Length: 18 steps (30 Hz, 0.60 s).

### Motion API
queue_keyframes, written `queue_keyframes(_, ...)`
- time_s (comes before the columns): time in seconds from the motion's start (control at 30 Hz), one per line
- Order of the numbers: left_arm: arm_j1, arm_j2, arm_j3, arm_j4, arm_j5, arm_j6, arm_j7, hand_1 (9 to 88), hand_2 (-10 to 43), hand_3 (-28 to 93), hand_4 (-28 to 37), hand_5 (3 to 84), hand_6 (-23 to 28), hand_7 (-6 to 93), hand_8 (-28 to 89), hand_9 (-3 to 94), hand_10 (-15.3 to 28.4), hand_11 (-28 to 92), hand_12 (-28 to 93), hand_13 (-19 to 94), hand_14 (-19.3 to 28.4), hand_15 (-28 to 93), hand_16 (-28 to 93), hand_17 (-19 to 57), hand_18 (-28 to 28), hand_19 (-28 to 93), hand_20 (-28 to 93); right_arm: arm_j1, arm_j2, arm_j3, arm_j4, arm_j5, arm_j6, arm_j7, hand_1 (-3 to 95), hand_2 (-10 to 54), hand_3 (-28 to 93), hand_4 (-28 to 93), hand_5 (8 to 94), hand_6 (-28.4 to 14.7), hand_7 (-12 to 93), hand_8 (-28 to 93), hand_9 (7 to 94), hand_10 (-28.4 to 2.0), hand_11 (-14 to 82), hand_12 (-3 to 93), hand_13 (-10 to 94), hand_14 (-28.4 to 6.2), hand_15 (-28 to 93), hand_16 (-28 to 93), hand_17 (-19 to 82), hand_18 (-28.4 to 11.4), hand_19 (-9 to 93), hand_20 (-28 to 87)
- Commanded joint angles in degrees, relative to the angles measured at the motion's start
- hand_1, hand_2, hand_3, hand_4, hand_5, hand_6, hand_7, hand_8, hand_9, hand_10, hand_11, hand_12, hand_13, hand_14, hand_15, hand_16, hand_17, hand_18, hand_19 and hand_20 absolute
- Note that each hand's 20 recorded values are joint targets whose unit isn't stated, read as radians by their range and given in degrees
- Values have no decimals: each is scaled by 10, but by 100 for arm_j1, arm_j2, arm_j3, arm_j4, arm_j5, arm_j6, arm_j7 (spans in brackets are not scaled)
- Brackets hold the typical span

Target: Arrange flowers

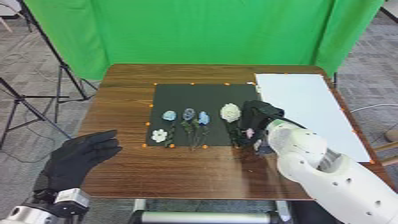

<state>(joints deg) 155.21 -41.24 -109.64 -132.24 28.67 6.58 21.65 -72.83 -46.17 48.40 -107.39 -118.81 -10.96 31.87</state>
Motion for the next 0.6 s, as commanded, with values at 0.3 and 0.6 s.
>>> queue_keyframes(0.3, 141, 53, 18, -13, -62, 96, 123, 276, 61, 796, -171, 512, 159, 148, -85, 416, 231, 392, 104, 292, 284, 619, -128, -94, 224, 588, 162, -39, -70, 158, -11, 65, -254, 65, 452, -95, 798, -283, 687, -44, 248, 3, 794, -105, 249, 320, 746, -80, 755, 219, 342, -204, 912, -43)
queue_keyframes(0.6, 122, -40, 24, -25, -7, 84, 48, 277, 60, 795, -170, 512, 159, 148, -85, 415, 231, 393, 104, 293, 284, 619, -128, -94, 224, 588, 162, -82, -49, 213, -74, 109, -306, 116, 401, -95, 820, -282, 675, -47, 227, -111, 749, -140, 341, 245, 734, -91, 762, 217, 328, -216, 906, -31)
